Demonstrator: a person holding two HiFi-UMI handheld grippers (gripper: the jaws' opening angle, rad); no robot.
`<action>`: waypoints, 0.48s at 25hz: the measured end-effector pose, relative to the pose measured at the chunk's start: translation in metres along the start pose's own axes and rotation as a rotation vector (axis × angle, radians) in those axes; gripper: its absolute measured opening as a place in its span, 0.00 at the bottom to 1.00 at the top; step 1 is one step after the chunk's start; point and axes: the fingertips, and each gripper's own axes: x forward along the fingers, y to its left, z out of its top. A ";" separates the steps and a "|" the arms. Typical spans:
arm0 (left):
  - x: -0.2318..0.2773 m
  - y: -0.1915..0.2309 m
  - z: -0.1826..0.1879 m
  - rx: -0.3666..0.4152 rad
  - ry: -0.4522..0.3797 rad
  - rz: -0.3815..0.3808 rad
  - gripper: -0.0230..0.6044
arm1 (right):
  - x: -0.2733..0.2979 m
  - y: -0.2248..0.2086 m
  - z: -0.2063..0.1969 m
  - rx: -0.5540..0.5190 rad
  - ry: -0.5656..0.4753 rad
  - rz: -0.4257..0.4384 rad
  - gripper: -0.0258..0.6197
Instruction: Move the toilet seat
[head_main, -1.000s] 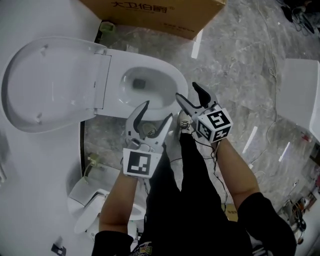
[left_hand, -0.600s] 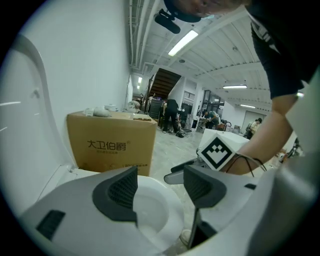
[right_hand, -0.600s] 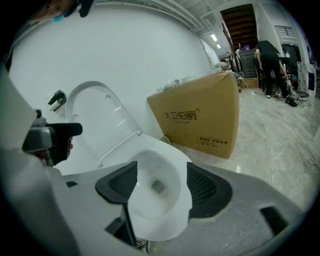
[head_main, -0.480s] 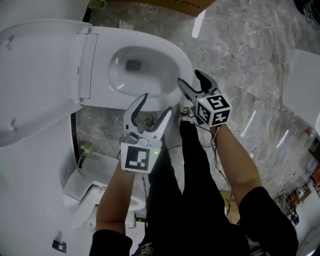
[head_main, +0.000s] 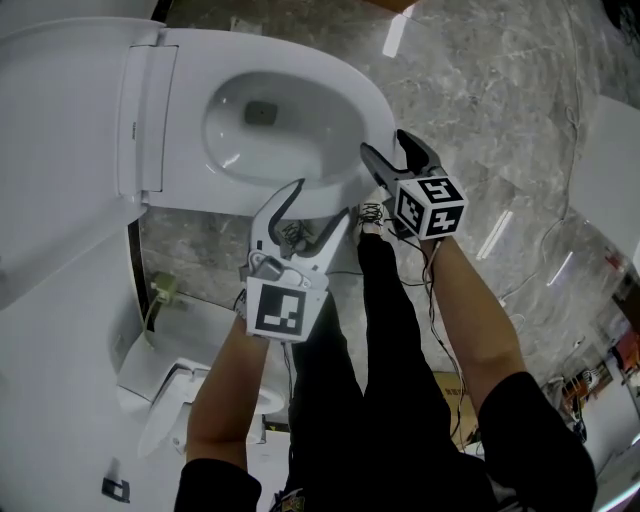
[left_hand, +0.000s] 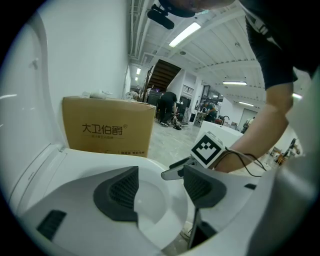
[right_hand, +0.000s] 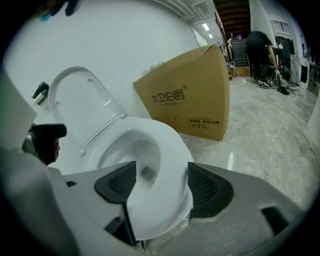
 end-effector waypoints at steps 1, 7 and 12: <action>0.002 0.001 -0.003 -0.005 0.003 -0.002 0.46 | 0.003 -0.001 -0.001 0.000 0.001 -0.004 0.55; 0.009 0.003 -0.011 -0.019 0.001 -0.006 0.46 | 0.017 -0.008 -0.009 0.013 0.016 -0.042 0.56; 0.009 0.005 -0.016 -0.032 -0.001 -0.006 0.46 | 0.023 -0.013 -0.014 -0.011 0.040 -0.104 0.49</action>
